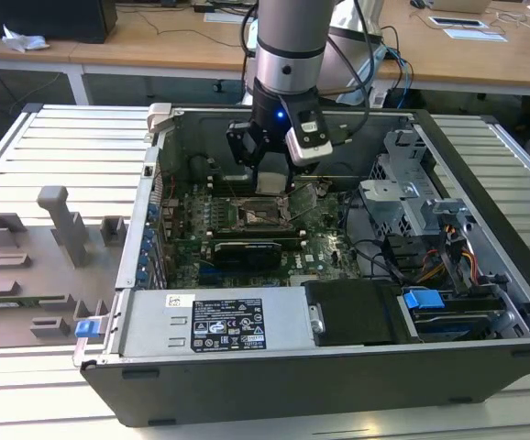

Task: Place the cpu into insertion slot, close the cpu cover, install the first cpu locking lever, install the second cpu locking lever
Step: 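Place the cpu into insertion slot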

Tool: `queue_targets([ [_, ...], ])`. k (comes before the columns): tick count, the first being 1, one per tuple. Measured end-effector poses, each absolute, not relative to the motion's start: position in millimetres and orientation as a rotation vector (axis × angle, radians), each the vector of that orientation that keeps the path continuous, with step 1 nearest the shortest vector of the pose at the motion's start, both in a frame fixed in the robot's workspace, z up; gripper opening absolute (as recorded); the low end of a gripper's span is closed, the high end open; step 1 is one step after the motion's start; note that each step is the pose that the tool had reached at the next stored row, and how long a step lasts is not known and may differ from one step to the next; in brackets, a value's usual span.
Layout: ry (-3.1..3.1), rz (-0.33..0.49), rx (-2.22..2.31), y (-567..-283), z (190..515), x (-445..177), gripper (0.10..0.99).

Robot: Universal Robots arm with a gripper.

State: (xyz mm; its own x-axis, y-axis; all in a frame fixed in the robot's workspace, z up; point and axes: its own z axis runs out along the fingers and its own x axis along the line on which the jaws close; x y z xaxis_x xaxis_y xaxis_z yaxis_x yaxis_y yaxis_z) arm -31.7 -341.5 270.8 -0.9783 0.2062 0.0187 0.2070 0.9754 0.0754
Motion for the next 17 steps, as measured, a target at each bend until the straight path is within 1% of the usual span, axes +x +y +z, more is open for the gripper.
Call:
queue_targets([
  [17, -3.066, -0.111, -0.667, -341.5, 269.8, -31.6, 0.545],
])
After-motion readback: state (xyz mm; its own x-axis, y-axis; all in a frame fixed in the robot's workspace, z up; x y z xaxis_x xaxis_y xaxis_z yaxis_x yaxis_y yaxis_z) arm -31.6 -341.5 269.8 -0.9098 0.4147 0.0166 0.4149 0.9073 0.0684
